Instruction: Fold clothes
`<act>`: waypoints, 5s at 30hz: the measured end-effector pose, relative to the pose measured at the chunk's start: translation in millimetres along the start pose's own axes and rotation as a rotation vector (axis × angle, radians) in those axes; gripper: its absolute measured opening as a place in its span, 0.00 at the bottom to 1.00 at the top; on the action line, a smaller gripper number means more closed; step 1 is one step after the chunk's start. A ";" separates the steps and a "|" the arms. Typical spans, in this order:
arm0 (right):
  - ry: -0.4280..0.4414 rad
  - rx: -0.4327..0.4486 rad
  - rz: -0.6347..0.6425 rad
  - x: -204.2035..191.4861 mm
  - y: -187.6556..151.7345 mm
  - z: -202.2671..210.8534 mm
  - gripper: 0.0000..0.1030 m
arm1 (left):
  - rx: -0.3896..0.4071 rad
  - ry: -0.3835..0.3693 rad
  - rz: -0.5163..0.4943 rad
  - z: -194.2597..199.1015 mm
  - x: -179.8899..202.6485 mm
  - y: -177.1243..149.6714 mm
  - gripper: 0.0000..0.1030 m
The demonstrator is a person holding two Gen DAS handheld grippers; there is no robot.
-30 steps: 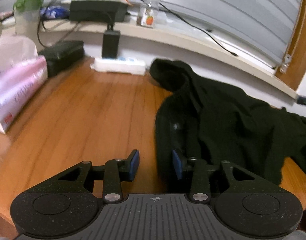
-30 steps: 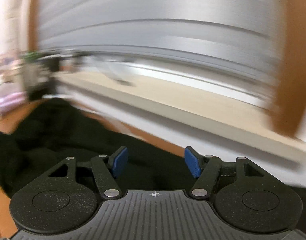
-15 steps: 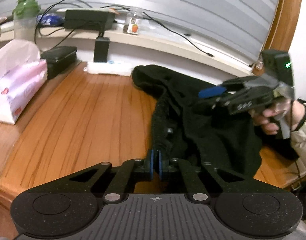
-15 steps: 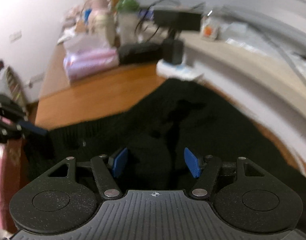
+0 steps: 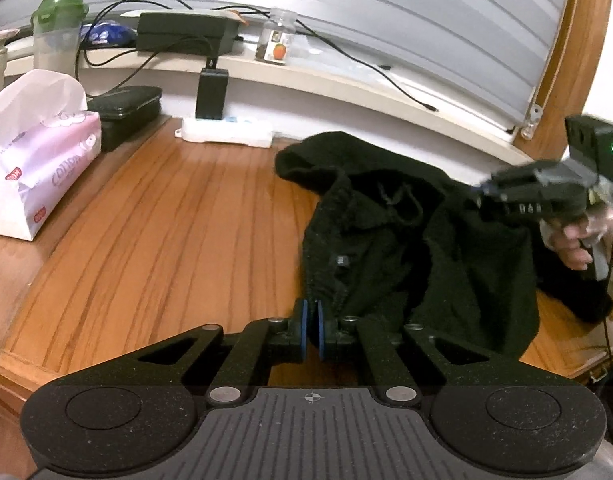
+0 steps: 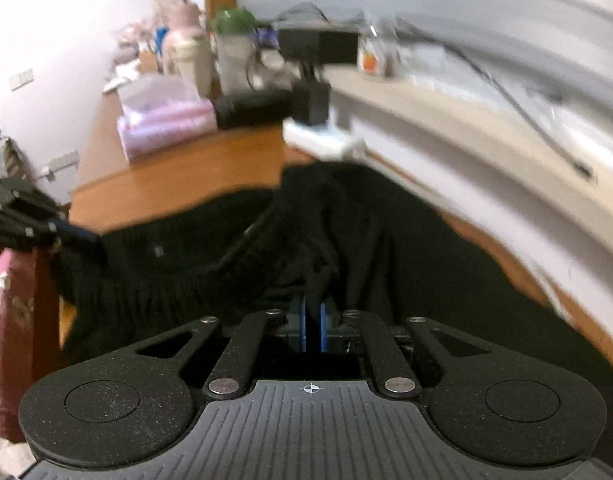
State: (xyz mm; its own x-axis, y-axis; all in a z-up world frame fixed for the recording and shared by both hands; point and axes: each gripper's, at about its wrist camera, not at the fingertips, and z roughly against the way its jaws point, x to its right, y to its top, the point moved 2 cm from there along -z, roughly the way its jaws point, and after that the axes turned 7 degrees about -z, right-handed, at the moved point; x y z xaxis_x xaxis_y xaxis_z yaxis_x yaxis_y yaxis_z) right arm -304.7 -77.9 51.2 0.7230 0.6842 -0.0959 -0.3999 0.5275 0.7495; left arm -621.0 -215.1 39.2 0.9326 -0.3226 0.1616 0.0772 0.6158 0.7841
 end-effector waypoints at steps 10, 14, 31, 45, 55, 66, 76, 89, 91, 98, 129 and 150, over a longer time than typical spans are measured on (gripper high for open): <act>0.022 0.014 -0.034 2.7 -6.3 -0.6 0.12 | 0.088 0.043 -0.015 21.5 18.0 20.3 0.21; 0.030 0.032 -0.026 -3.8 -1.1 -3.0 0.08 | 0.079 -0.007 -0.047 16.9 37.2 21.5 0.22; 0.025 0.146 0.012 -31.3 23.7 -8.3 0.07 | -0.004 -0.131 -0.063 -11.6 64.8 12.2 0.35; 0.115 0.250 0.025 -62.7 65.8 3.3 0.03 | 0.164 0.002 -0.091 76.4 35.0 41.1 0.08; 0.149 0.080 0.066 -103.1 51.6 -41.2 0.26 | -0.061 0.083 0.005 74.9 -15.9 -13.8 0.14; -0.101 0.110 -0.071 63.5 14.7 56.1 0.46 | 0.045 0.135 -0.007 76.2 -12.8 35.3 0.34; -0.358 0.064 -0.221 164.1 -86.5 154.9 0.52 | 0.036 0.064 -0.020 -39.2 4.1 89.1 0.34; -0.432 0.144 -0.371 206.0 -177.0 152.9 0.52 | -0.079 0.126 -0.007 -156.4 -26.8 134.1 0.50; -0.444 0.154 -0.358 204.7 -177.9 155.5 0.52 | -0.096 0.104 -0.012 -161.4 -28.3 131.1 0.52; -0.432 0.173 -0.368 206.9 -176.0 159.0 0.53 | -0.045 0.164 -0.081 -153.4 -23.3 129.3 0.07; -0.662 0.340 -0.652 277.3 -236.6 302.8 0.36 | 0.037 -0.144 -0.263 -227.8 188.8 168.7 0.75; -0.940 0.196 -0.703 417.9 -247.8 302.3 0.12 | -0.012 -0.325 -0.354 -303.4 275.5 129.9 0.76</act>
State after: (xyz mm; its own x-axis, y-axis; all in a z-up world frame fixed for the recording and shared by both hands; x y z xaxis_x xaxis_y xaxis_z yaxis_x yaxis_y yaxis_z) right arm 266.8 -75.0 23.4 0.9116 -0.4051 -0.0695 0.2837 0.4978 0.8196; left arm -247.0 -5.9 3.8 0.6903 -0.7205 0.0663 0.3760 0.4355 0.8179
